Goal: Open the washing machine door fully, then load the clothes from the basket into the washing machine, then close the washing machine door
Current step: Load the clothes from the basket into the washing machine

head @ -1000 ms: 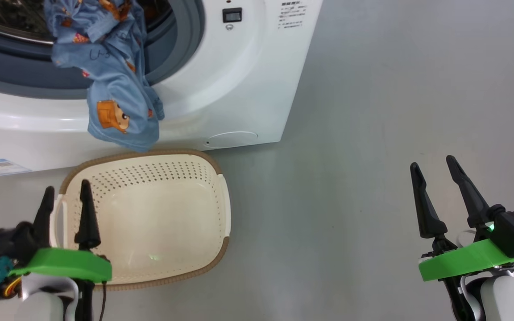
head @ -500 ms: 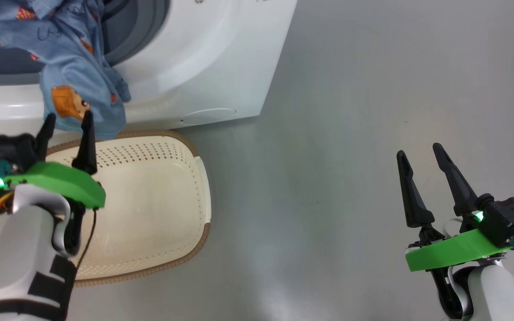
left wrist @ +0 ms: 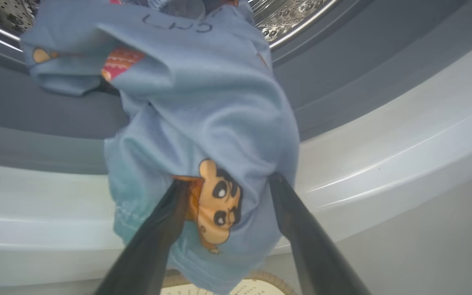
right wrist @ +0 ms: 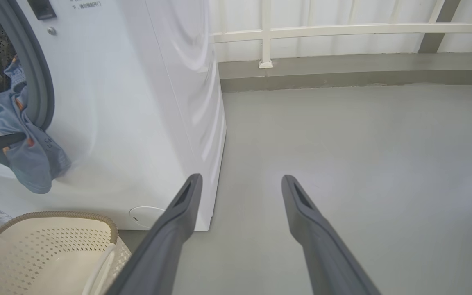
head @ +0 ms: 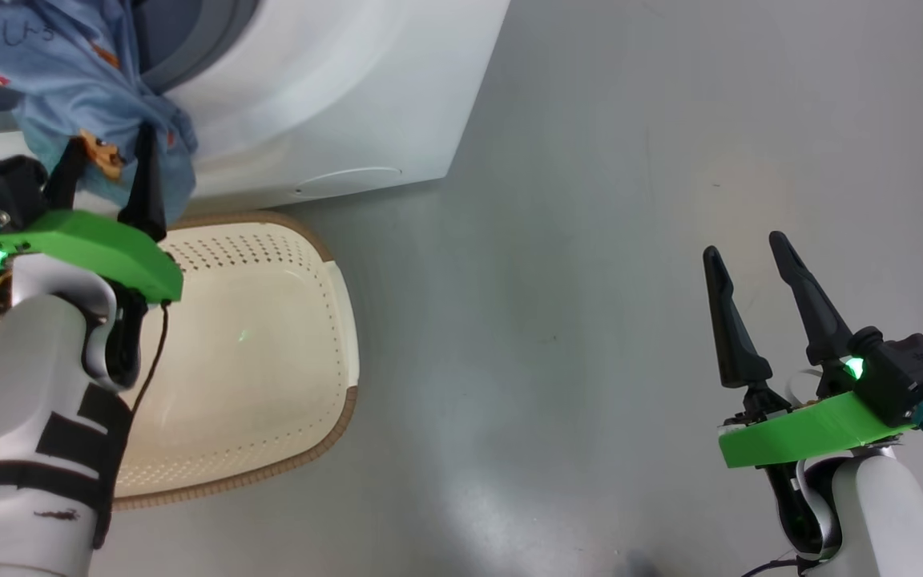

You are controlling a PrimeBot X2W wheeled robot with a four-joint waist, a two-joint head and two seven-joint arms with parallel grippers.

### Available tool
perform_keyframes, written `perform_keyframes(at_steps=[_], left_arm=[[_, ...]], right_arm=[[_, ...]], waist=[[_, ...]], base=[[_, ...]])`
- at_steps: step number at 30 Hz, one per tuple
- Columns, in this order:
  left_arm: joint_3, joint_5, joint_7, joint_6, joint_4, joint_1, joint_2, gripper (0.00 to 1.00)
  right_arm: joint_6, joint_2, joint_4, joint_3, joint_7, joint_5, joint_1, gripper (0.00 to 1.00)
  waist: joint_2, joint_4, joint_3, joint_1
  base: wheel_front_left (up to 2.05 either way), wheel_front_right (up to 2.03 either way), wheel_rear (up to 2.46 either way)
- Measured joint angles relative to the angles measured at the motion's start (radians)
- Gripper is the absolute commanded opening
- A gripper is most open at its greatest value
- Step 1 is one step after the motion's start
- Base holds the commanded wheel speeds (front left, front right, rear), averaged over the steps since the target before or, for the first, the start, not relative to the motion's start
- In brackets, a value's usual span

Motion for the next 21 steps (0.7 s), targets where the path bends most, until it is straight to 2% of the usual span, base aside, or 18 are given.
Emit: perform_keyframes(at_steps=[10, 11, 12, 13, 14, 21], left_arm=[[-0.030, -0.078, 0.000, 0.000, 0.030, -0.040, 0.027, 1.00], [-0.031, -0.082, 0.000, 0.000, 0.030, -0.040, 0.029, 0.69], [-0.031, -0.086, 0.000, 0.000, 0.030, -0.040, 0.030, 0.44], [-0.030, -0.088, 0.001, 0.000, 0.030, -0.041, 0.031, 0.28], [-0.029, -0.090, 0.001, 0.000, 0.028, -0.041, 0.033, 0.00], [-0.016, -0.093, 0.011, 0.000, -0.006, -0.030, 0.031, 0.00]], right_arm=[[0.000, 0.011, -0.001, 0.013, 0.000, 0.000, -0.003, 1.00], [0.000, 0.011, -0.001, 0.012, 0.000, 0.000, -0.003, 1.00], [0.000, 0.012, -0.002, 0.011, 0.000, 0.000, -0.003, 1.00], [0.000, 0.012, -0.003, 0.009, 0.000, 0.000, -0.003, 1.00], [0.000, 0.013, -0.003, 0.006, 0.000, 0.000, -0.003, 1.00], [0.000, 0.015, -0.004, -0.012, 0.000, 0.000, -0.003, 1.00]], waist=[[-0.0001, -0.033, 0.023, 0.0000], [0.0000, -0.035, 0.025, 0.0000], [0.0000, -0.037, 0.026, 0.0000], [-0.0001, -0.038, 0.028, 0.0000], [0.0000, -0.038, 0.028, 0.0000], [0.0000, -0.026, 0.027, 0.0000]], base=[[0.00, 0.00, 0.00], [0.00, 0.00, 0.00], [0.00, 0.00, 0.00], [0.00, 0.00, 0.00], [0.00, 0.00, 0.00], [0.00, 0.00, 0.00]])
